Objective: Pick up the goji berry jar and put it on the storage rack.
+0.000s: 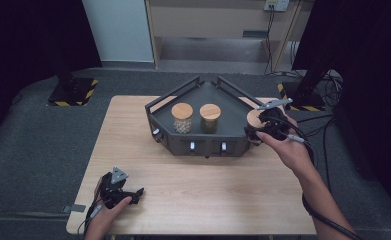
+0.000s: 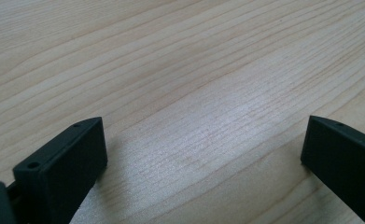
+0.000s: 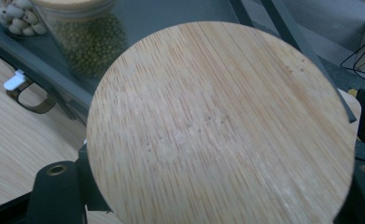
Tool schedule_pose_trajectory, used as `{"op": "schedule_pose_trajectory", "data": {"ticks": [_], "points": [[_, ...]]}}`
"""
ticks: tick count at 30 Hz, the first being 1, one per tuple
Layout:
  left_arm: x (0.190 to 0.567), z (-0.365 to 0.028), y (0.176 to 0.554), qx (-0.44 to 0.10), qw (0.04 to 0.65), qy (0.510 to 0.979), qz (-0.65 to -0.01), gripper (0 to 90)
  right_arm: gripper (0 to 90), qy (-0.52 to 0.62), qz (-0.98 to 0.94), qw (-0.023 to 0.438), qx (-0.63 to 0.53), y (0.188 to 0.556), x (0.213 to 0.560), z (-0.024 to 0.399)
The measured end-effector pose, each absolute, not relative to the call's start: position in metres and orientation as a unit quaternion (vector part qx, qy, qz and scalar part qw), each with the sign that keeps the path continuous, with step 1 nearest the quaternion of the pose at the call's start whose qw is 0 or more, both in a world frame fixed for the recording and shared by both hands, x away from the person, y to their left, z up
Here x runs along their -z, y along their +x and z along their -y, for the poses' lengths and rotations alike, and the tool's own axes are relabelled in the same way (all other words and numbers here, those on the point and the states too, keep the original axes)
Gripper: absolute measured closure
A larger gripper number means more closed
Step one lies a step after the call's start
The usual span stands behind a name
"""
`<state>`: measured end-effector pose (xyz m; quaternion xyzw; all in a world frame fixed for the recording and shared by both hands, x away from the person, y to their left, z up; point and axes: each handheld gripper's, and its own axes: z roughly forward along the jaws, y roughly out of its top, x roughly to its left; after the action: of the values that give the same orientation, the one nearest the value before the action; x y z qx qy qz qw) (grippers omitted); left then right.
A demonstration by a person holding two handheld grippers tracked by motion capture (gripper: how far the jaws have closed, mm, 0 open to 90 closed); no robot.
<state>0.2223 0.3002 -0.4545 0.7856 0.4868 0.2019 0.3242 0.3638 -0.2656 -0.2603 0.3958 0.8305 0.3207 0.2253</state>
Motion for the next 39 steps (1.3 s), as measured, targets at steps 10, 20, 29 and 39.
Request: {"op": "schedule_pose_trajectory", "data": {"ticks": [10,20,29,39], "points": [[0.454,-0.300,0.222,-0.202,0.324,0.786,-0.487,0.0,26.4,0.399,-0.828,0.224,-0.323,0.376,0.258,0.257],[0.454,-0.300,0.222,-0.202,0.324,0.785,-0.487,0.0,26.4,0.401,-0.828,0.224,-0.321,0.390,0.260,0.248],[0.454,-0.300,0.222,-0.202,0.324,0.785,-0.487,0.0,26.4,0.400,-0.827,0.224,-0.325,0.400,0.260,0.238],[0.454,-0.300,0.222,-0.202,0.324,0.785,-0.487,0.0,26.4,0.401,-0.827,0.222,-0.325,0.411,0.266,0.228]]}}
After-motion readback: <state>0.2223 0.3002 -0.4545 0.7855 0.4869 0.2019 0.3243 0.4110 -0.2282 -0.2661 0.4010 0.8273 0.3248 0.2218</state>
